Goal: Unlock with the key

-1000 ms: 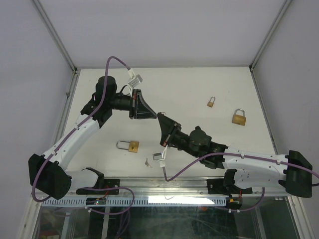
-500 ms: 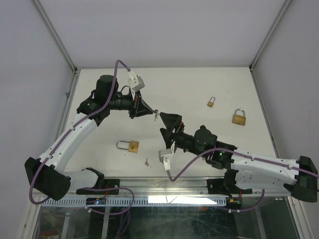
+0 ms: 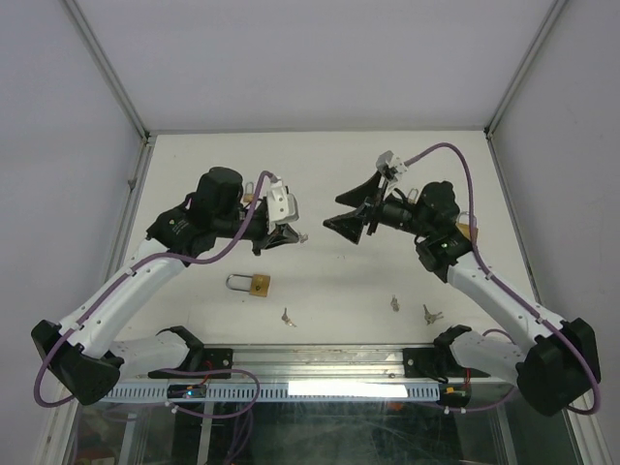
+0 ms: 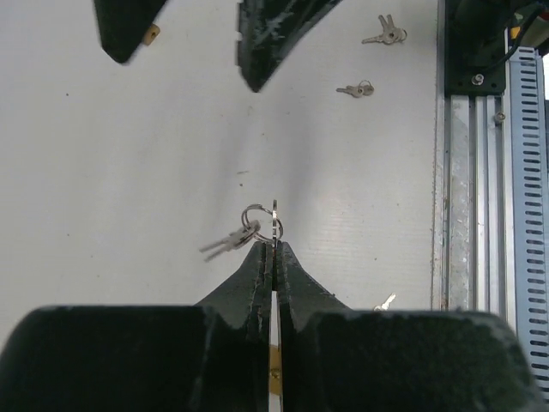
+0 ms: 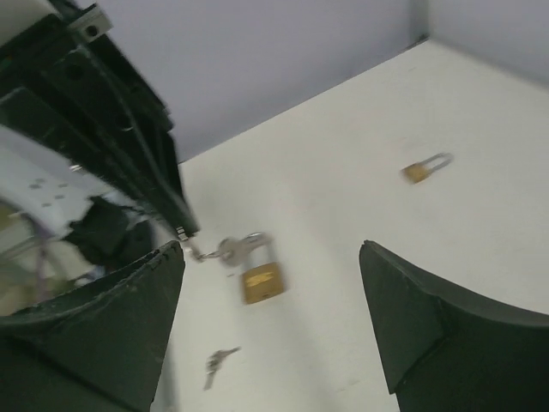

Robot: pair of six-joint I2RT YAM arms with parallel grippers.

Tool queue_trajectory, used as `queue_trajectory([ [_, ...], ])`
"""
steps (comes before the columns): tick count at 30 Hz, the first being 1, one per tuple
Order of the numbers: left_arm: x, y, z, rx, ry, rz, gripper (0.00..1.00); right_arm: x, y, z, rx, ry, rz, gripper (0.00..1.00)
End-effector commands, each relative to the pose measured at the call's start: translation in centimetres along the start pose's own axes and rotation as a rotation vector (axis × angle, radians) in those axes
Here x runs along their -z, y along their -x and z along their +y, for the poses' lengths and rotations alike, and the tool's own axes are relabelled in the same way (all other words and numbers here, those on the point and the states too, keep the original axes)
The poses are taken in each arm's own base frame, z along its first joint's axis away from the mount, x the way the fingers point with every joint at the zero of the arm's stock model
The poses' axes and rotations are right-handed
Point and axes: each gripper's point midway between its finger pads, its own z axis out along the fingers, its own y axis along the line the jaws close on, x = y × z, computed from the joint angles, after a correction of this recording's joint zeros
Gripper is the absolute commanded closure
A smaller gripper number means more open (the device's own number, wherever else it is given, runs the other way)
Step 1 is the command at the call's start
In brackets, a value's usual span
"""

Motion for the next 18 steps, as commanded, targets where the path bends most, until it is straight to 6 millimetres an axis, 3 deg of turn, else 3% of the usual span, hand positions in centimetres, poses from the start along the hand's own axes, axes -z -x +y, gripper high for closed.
queue_trajectory([
  [1,0.5,1.2,-1.4,-0.028,-0.055,-0.021,1.0,1.9,0.7,7.8,-0.234,0.409,0.062,0.16],
  [9,1.4,3.7,-3.1,0.084,-0.106,-0.107,1.0,1.2,1.3,11.1,-0.112,0.477,0.055,0.16],
  [13,1.8,4.5,-3.7,0.116,-0.122,-0.139,1.0,0.2,-0.5,12.2,-0.158,0.488,0.126,0.16],
  [18,2.1,4.9,-4.5,0.118,-0.14,-0.174,1.0,-0.8,-0.9,11.2,-0.135,0.408,0.126,0.2],
])
